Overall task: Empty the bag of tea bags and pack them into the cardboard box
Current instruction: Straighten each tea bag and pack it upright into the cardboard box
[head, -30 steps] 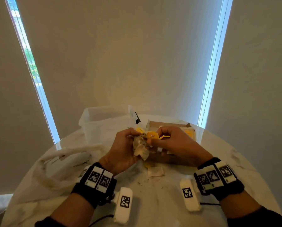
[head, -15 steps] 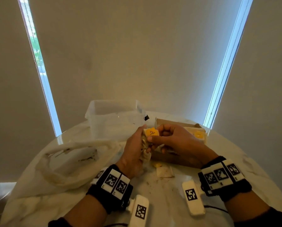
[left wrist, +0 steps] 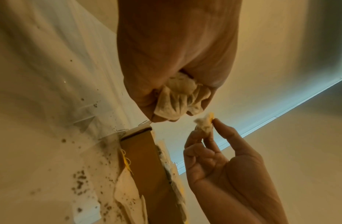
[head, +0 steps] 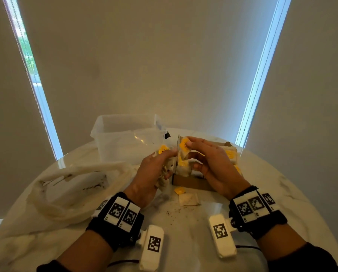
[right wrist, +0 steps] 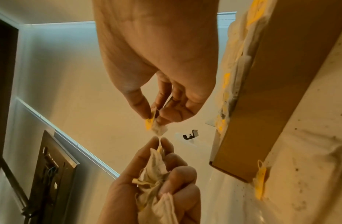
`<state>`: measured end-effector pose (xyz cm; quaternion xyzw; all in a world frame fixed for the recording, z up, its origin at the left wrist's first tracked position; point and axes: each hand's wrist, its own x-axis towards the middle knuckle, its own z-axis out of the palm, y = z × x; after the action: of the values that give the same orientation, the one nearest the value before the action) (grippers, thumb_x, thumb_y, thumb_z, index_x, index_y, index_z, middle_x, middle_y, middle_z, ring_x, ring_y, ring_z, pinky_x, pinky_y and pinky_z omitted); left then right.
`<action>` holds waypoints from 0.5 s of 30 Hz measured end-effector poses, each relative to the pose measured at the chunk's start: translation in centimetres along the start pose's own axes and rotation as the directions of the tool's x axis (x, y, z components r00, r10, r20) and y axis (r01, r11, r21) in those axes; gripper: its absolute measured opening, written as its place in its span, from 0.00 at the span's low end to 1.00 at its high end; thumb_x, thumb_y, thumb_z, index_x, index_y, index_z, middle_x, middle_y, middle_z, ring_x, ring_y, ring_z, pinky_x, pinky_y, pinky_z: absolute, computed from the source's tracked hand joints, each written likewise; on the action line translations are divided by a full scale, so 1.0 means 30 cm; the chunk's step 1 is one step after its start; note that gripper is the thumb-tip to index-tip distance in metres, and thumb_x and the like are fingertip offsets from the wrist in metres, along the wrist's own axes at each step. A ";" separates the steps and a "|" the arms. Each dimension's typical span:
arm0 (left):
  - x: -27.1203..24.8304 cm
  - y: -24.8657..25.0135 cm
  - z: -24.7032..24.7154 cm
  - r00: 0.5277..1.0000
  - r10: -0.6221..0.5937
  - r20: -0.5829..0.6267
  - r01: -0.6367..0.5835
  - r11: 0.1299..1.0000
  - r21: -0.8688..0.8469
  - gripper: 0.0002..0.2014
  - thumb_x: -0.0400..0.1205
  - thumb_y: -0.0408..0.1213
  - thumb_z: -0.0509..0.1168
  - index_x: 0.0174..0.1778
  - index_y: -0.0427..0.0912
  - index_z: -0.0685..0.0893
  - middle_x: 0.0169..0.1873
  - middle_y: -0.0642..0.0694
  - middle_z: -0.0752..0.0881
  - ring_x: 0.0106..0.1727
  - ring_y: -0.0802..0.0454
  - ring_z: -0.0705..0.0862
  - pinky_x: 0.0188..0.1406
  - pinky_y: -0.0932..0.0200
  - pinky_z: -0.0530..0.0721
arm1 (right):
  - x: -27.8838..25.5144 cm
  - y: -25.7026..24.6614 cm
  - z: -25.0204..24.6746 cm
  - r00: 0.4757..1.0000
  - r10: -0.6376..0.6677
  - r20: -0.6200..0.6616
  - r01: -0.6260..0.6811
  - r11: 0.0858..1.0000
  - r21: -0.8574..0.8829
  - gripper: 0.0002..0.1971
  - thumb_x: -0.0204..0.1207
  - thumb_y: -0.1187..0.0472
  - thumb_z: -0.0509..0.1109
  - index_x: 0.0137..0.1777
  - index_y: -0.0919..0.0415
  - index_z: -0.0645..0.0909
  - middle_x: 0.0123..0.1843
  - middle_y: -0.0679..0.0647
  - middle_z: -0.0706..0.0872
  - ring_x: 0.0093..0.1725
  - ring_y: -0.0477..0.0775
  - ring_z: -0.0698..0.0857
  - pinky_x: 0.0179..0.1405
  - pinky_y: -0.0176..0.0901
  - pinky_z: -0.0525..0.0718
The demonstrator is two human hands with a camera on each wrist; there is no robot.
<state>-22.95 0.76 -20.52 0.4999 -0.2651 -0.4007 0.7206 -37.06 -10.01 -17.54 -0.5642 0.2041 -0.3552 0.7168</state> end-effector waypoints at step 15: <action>-0.069 0.041 0.034 0.994 0.091 0.053 -0.098 0.985 0.141 0.09 0.88 0.42 0.72 0.60 0.44 0.92 0.24 0.58 0.86 0.21 0.63 0.82 0.17 0.71 0.73 | -0.002 0.027 -0.009 0.979 -0.203 0.022 0.201 0.936 -0.289 0.11 0.87 0.58 0.74 0.63 0.46 0.95 0.60 0.47 0.96 0.63 0.55 0.92 0.46 0.42 0.85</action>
<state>-24.47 2.21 -18.98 0.5279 -0.3333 -0.3576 0.6945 -37.06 -10.06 -18.40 -0.6797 0.1978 -0.3955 0.5852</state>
